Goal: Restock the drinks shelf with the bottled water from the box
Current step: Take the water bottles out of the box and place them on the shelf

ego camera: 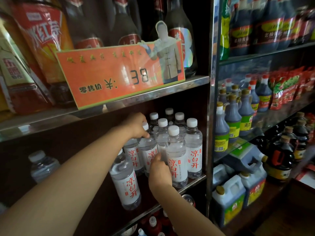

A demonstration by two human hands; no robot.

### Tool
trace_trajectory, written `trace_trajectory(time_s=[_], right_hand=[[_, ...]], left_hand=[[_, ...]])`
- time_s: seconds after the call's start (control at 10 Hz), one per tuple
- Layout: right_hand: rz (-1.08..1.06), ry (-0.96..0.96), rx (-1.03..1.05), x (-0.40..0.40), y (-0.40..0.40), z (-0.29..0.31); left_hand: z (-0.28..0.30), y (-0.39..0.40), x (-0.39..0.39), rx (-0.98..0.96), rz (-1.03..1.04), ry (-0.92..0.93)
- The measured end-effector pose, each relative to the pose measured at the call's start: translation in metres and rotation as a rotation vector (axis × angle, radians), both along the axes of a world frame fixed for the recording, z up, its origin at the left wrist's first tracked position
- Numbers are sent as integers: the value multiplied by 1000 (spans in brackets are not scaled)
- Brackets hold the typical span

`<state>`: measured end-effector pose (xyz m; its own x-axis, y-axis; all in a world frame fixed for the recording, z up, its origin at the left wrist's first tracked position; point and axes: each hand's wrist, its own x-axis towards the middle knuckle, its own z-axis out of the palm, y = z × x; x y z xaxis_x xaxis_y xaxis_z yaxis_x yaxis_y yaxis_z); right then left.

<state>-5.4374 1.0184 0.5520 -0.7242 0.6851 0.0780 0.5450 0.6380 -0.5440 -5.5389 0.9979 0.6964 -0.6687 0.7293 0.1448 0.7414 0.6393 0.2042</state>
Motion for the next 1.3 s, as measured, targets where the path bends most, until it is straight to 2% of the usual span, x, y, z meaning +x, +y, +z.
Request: trace_trajectory(time_s=[0.2,0.6,0.7,0.8,0.9,1.0,1.2,1.3], right_hand=[[-52,43,9,-23,6,-14],[86,110,-88,-49,14,-20],[100,126,-214,-47,14,-11],[137,28,-187,-42,14,-3],[152,-39,-187,-34,12,4],[147,-67,-181,-23,13,18],[270,-138,-90,5,4,58],[265,-99,-123,28,-1,89]], left_hand=[[0,9,-18,-1,-14,37],[4,13,-49,-69,-67,90],[4,15,-47,-77,-50,85],[4,14,-40,-73,-28,107],[4,8,-31,-22,-37,137],[4,-6,-24,87,-54,43],[16,-51,-9,386,-3,-192],[20,-87,3,424,42,-189]])
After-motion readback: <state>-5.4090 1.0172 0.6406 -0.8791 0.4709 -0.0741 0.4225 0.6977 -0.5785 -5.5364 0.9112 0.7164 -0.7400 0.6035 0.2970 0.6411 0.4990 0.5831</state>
